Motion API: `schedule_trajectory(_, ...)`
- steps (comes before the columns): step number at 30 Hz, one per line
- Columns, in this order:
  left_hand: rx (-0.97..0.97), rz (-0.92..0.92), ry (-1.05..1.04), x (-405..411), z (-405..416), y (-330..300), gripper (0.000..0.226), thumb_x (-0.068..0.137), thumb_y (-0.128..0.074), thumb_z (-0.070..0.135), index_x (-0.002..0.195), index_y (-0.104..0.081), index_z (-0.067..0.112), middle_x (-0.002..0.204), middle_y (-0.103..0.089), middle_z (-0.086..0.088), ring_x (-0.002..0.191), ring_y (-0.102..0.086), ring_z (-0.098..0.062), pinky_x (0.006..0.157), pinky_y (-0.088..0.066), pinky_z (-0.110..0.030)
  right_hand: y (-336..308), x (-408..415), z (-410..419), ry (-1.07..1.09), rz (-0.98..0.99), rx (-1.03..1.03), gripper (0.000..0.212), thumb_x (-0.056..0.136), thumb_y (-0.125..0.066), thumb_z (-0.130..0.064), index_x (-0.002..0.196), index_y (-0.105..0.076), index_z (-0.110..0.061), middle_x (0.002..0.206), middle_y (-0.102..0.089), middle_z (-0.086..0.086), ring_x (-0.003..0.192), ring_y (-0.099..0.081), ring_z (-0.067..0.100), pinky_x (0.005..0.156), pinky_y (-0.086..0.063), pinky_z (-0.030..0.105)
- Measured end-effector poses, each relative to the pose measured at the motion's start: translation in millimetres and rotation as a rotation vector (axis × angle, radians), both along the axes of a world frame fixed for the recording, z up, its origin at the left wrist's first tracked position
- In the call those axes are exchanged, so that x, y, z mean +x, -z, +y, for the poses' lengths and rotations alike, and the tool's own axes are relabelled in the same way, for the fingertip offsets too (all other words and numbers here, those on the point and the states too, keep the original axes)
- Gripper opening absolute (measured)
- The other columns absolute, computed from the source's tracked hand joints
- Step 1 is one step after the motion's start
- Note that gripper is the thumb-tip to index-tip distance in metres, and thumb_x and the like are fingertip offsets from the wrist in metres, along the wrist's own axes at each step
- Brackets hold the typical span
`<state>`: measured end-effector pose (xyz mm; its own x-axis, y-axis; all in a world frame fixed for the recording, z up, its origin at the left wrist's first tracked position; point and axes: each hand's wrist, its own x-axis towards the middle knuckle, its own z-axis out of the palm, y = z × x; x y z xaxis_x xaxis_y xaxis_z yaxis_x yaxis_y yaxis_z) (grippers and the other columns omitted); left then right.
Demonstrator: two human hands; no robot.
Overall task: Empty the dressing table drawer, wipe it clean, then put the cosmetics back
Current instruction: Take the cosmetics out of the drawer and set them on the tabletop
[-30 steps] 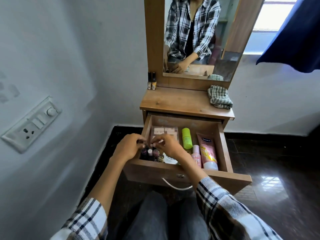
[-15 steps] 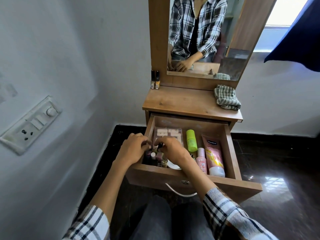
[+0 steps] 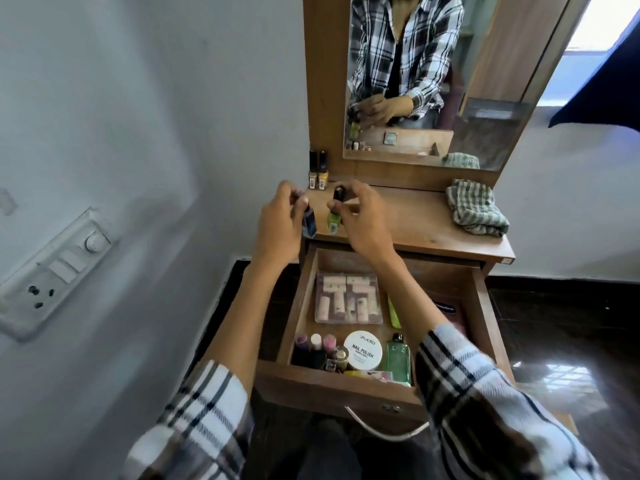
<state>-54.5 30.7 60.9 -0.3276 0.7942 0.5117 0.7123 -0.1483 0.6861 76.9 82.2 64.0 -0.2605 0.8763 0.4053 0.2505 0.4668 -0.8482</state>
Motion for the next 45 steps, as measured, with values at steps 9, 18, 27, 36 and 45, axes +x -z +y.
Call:
schedule_trajectory(9,-0.046,0.008,-0.076,-10,81,14,0.013,0.099,-0.041,0.018,0.104,-0.045,0.007,0.096,-0.058,-0.005,0.08,-0.059,-0.015,0.056,-0.043,-0.012,16,-39,66,0.058,-0.114,-0.018,0.022,0.087,-0.062,-0.007,0.109,-0.059,-0.011,0.108,-0.057,0.007,0.091,-0.059,0.015,0.08,-0.054,0.028)
schedule_trajectory(18,0.004,-0.082,-0.02,-15,91,41,0.029,0.093,-0.052,0.006,0.121,-0.051,0.006,0.119,-0.061,-0.01,0.109,-0.056,-0.019,0.089,-0.045,-0.025,41,-40,68,-0.021,-0.142,-0.018,0.034,0.088,-0.062,-0.01,0.121,-0.055,-0.012,0.12,-0.055,0.006,0.111,-0.051,0.016,0.093,-0.045,0.025)
schedule_trajectory(27,-0.11,-0.075,-0.077,-21,107,51,0.027,0.095,-0.048,0.007,0.121,-0.056,0.006,0.115,-0.063,-0.011,0.104,-0.059,-0.023,0.086,-0.044,-0.024,42,-53,79,0.079,-0.134,-0.076,0.039,0.088,-0.059,-0.002,0.126,-0.054,-0.006,0.125,-0.051,0.006,0.115,-0.051,0.016,0.096,-0.041,0.021)
schedule_trajectory(36,-0.188,-0.051,-0.09,-27,124,51,0.029,0.093,-0.049,0.004,0.121,-0.055,0.004,0.118,-0.059,-0.013,0.11,-0.055,-0.025,0.094,-0.046,-0.033,46,-62,92,0.121,-0.077,-0.103,0.038,0.083,-0.062,0.004,0.12,-0.058,-0.007,0.118,-0.054,0.008,0.107,-0.054,0.015,0.095,-0.044,0.022)
schedule_trajectory(45,-0.142,-0.074,-0.142,-27,131,46,0.021,0.092,-0.053,0.005,0.11,-0.063,0.005,0.11,-0.066,-0.013,0.101,-0.061,-0.024,0.08,-0.042,-0.023,48,-66,101,0.153,-0.085,-0.121,0.038,0.083,-0.065,0.0,0.119,-0.058,-0.01,0.116,-0.058,0.005,0.099,-0.052,0.007,0.084,-0.041,0.016)
